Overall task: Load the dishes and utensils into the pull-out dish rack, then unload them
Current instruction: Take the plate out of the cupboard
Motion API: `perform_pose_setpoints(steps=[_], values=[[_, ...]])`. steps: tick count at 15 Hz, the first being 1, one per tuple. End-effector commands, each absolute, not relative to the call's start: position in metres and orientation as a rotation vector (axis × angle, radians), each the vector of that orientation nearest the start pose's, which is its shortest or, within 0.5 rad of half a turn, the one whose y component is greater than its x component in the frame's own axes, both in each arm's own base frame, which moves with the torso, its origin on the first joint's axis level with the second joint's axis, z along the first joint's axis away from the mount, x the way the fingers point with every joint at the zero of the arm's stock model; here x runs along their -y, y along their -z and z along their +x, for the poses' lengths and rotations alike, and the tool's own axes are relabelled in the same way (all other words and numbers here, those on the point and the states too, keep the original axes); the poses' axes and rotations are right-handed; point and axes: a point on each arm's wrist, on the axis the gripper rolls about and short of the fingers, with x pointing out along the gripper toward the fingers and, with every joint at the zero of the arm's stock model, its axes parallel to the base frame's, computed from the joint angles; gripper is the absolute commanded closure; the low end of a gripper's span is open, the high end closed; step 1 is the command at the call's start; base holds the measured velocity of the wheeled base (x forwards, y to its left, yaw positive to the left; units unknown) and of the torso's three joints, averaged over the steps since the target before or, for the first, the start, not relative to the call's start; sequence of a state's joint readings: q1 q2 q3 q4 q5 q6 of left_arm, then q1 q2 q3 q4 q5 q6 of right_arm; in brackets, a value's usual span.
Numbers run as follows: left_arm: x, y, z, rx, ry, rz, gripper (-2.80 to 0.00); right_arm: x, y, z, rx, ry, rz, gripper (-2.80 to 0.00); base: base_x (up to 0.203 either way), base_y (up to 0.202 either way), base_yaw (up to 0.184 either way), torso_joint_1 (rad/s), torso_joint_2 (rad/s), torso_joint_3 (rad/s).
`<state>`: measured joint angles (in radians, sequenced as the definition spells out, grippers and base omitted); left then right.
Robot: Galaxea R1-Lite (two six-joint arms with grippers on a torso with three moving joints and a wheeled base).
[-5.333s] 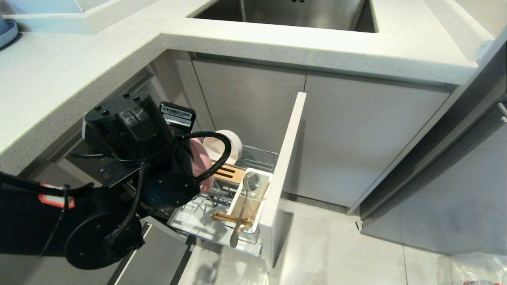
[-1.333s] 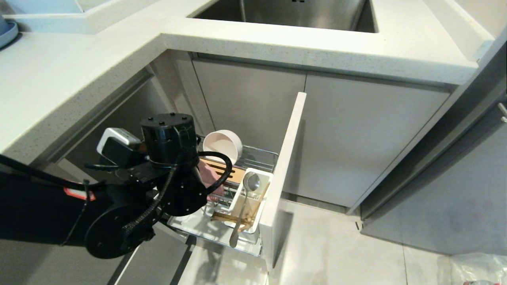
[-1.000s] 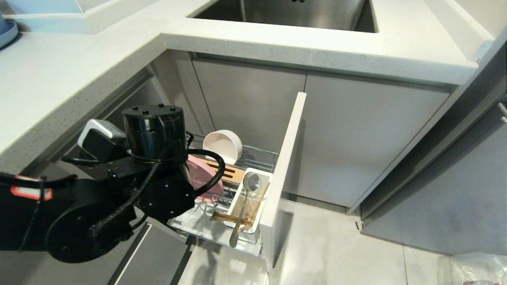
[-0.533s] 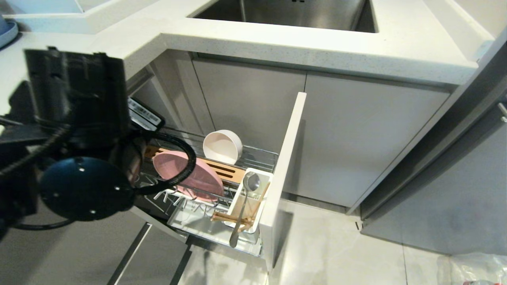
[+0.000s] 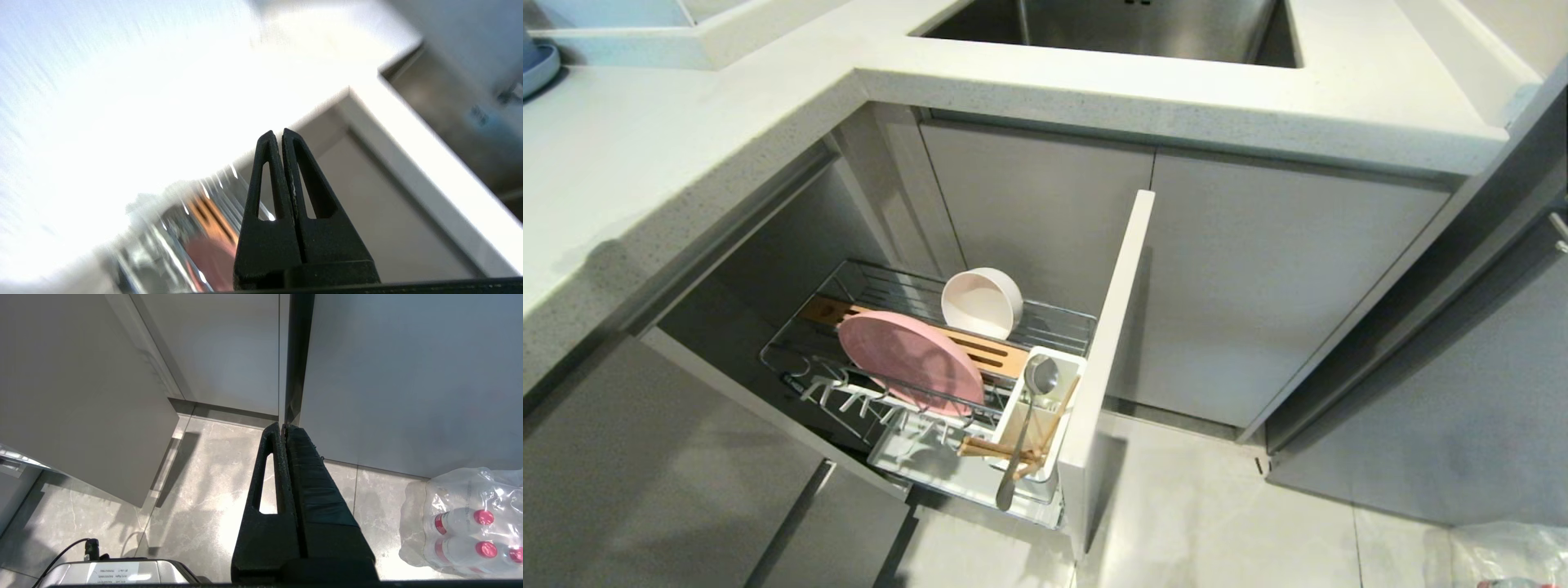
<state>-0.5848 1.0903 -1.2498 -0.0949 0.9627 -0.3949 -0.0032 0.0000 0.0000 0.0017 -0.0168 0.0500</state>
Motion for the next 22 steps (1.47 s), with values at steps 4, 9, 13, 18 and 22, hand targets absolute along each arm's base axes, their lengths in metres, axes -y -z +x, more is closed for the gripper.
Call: perform_pose_setpoints(steps=[4,9,13,18,22], values=[[-0.014,-0.399,-0.007,0.468,-0.244,-0.47,0.0,0.0,-0.075,-0.023,-0.003,0.02,0.051,0.0,0.0,0.0,0.0,0.0,0.0,0.0],[-0.012,-0.328,-0.123,0.41,-0.018,-0.258,0.0,0.0,-0.075,-0.023,-0.003,0.02,0.051,0.0,0.0,0.0,0.0,0.0,0.0,0.0],[-0.001,-0.25,-0.142,0.26,0.026,-0.091,0.0,0.0,-0.075,-0.023,-0.003,0.02,0.051,0.0,0.0,0.0,0.0,0.0,0.0,0.0],[0.0,-0.168,-0.08,0.125,-0.038,0.012,0.0,0.0,-0.075,-0.023,-0.003,0.02,0.051,0.0,0.0,0.0,0.0,0.0,0.0,0.0],[-0.002,-0.099,-0.028,0.13,-0.095,0.068,0.0,0.0,-0.075,-0.023,-0.003,0.02,0.051,0.0,0.0,0.0,0.0,0.0,0.0,0.0]])
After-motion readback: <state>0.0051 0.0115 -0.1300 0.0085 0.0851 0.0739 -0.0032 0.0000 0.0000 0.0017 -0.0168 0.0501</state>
